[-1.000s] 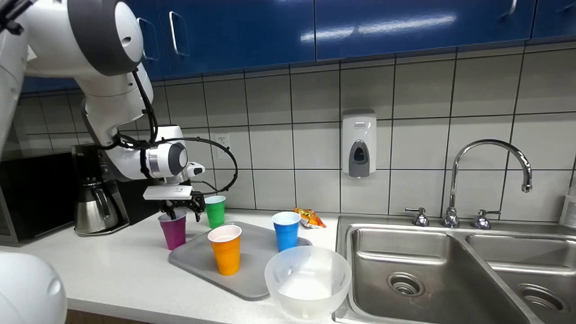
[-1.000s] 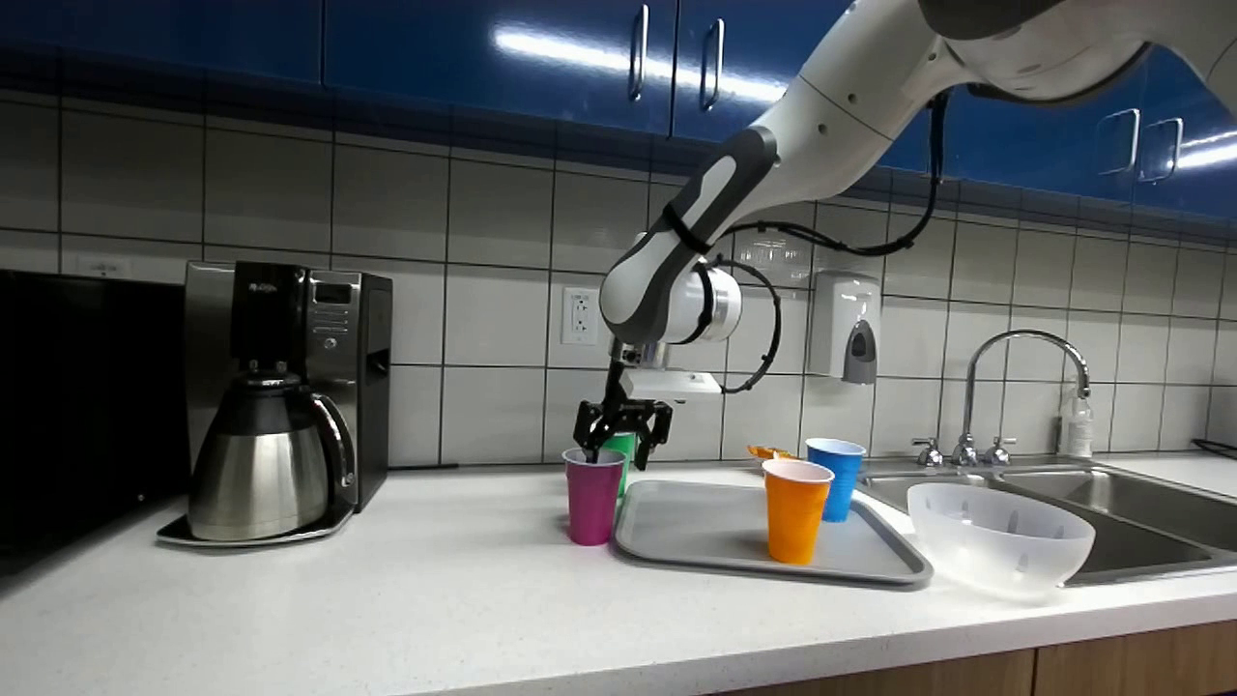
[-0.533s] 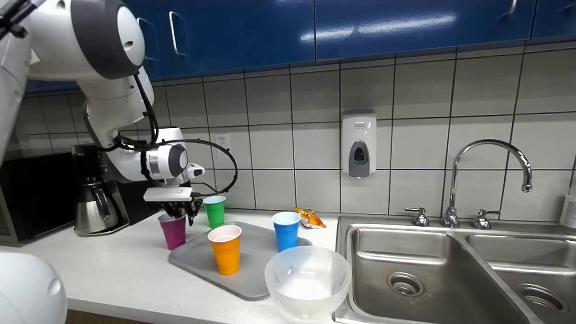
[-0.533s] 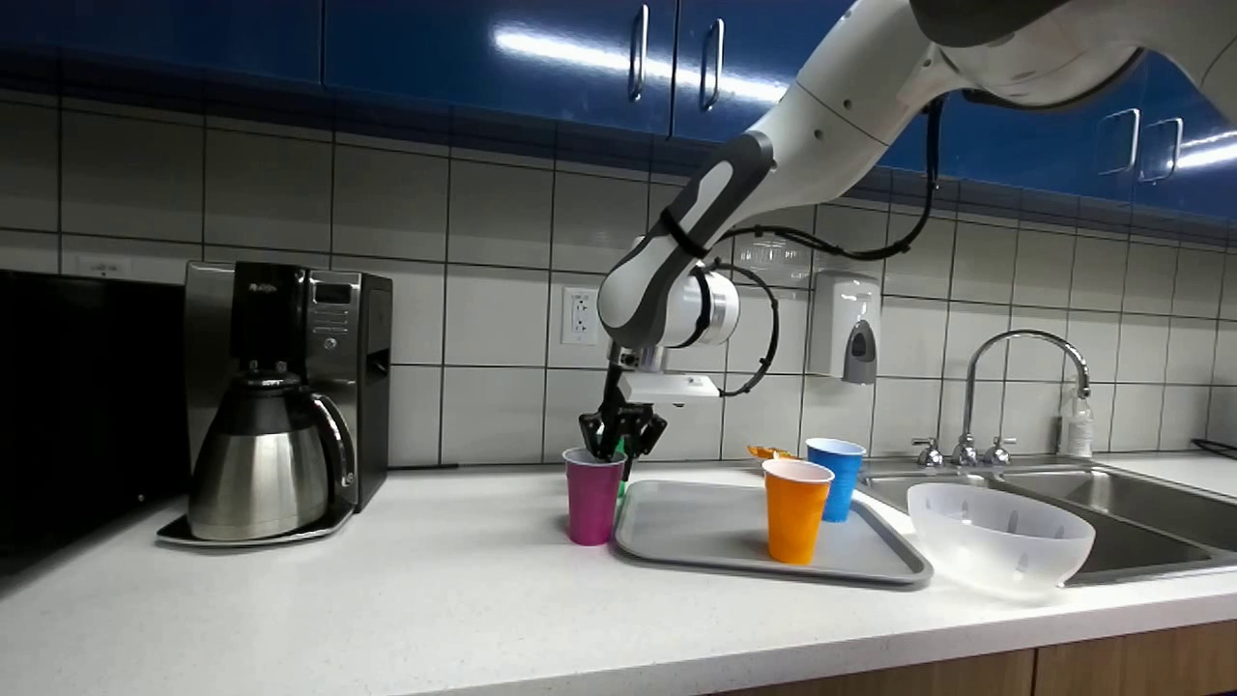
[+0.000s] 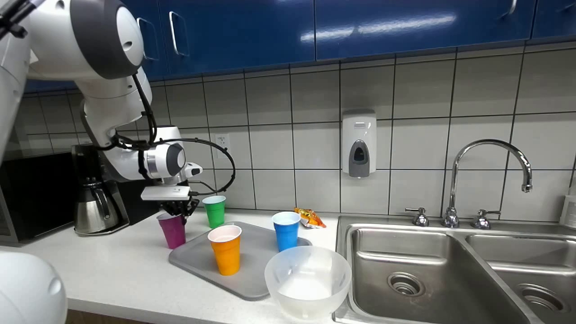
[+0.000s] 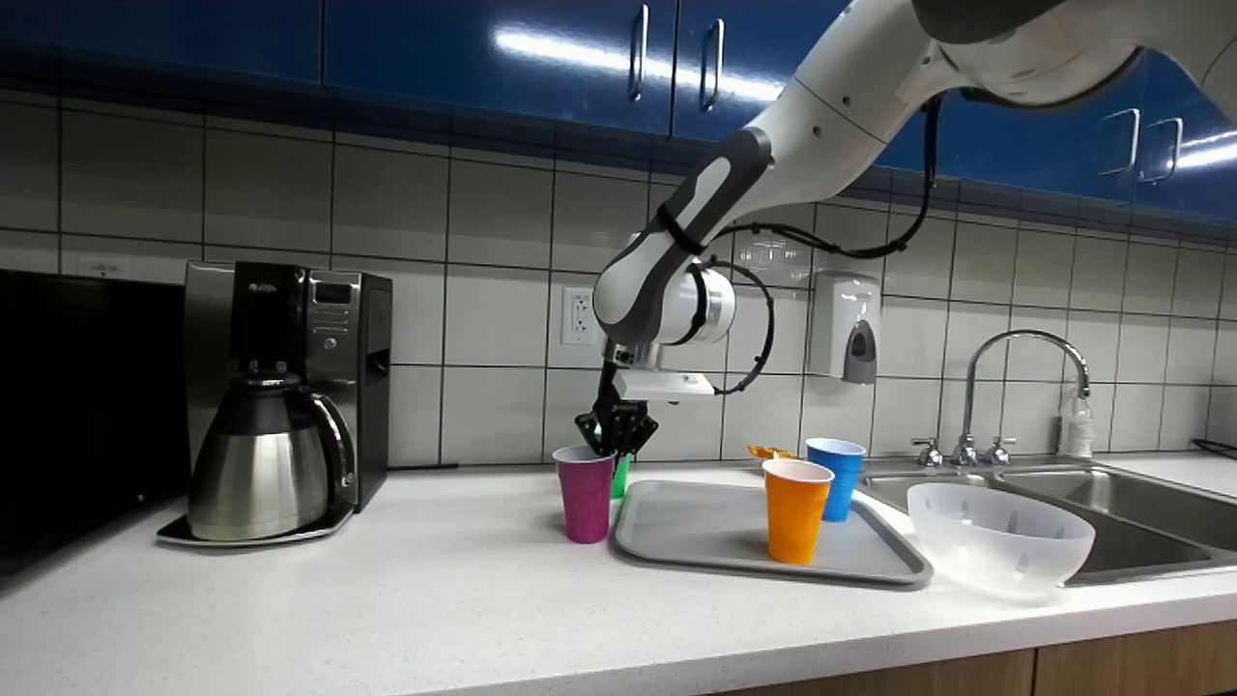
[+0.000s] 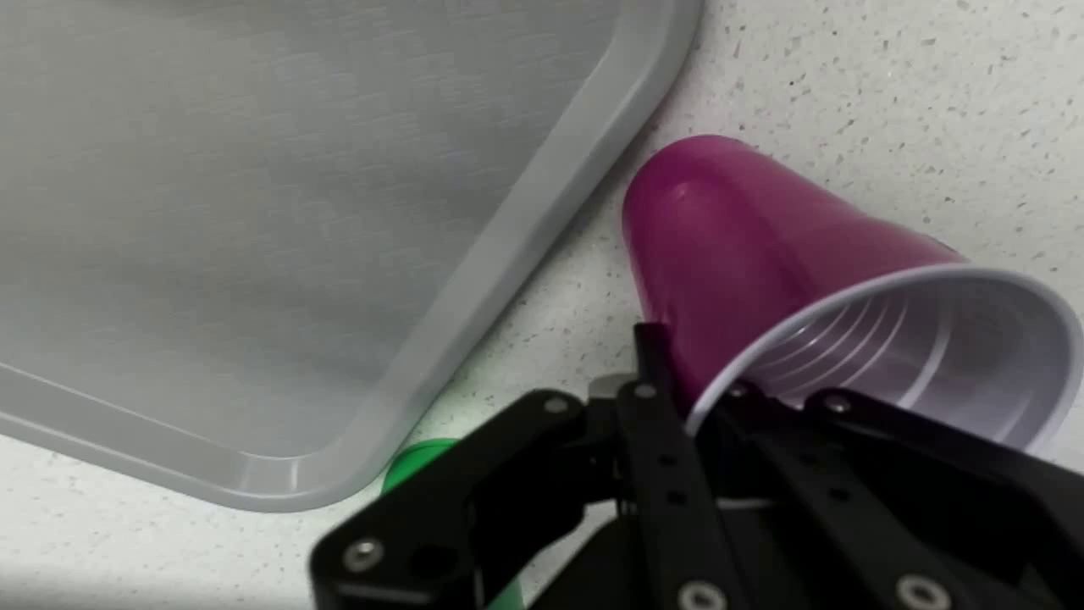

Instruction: Place all the cups on the tray

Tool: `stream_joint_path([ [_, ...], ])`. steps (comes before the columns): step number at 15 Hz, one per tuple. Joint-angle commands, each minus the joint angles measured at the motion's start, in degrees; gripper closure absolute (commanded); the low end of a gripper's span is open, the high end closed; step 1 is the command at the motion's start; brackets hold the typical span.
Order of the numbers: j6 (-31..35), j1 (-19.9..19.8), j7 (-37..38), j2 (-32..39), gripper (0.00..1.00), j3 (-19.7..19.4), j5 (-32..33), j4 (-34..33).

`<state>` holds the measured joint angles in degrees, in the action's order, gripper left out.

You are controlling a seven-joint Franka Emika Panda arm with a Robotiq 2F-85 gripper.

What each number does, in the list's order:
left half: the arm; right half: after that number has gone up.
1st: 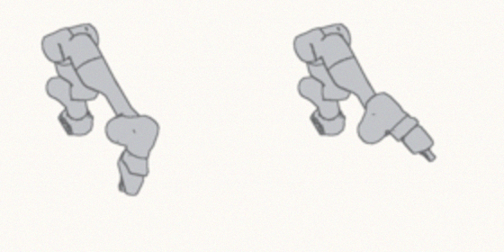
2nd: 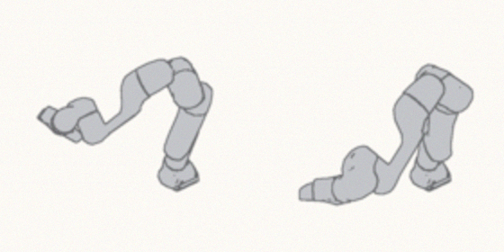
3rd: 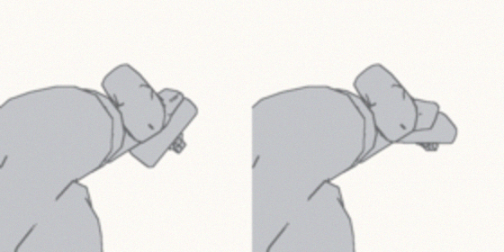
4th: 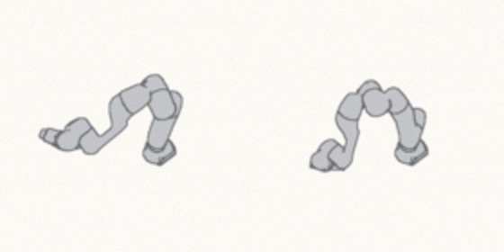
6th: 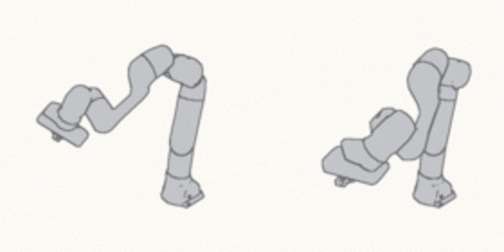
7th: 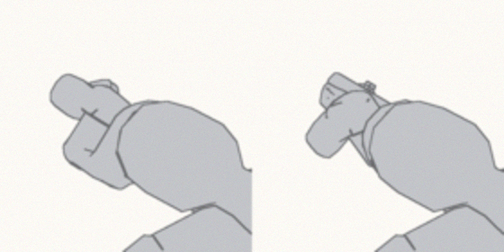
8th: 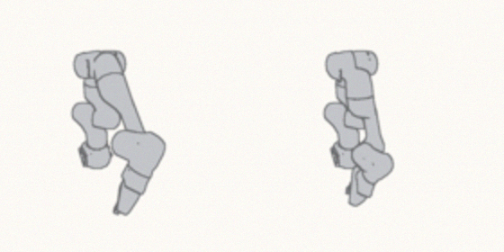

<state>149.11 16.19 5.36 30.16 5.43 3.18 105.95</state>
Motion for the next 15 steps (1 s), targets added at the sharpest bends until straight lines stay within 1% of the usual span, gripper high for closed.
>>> stream_joint_path([
  [1, -2.1, -0.55, -0.22, -1.62, 0.99, 0.98, -0.04, 0.07],
  [8, -2.82, -2.18, -2.29, -6.53, 0.99, 2.66, -1.69, 2.08],
  [15, -4.04, -4.45, -3.32, -10.53, 0.99, 1.95, -1.68, 6.17],
])
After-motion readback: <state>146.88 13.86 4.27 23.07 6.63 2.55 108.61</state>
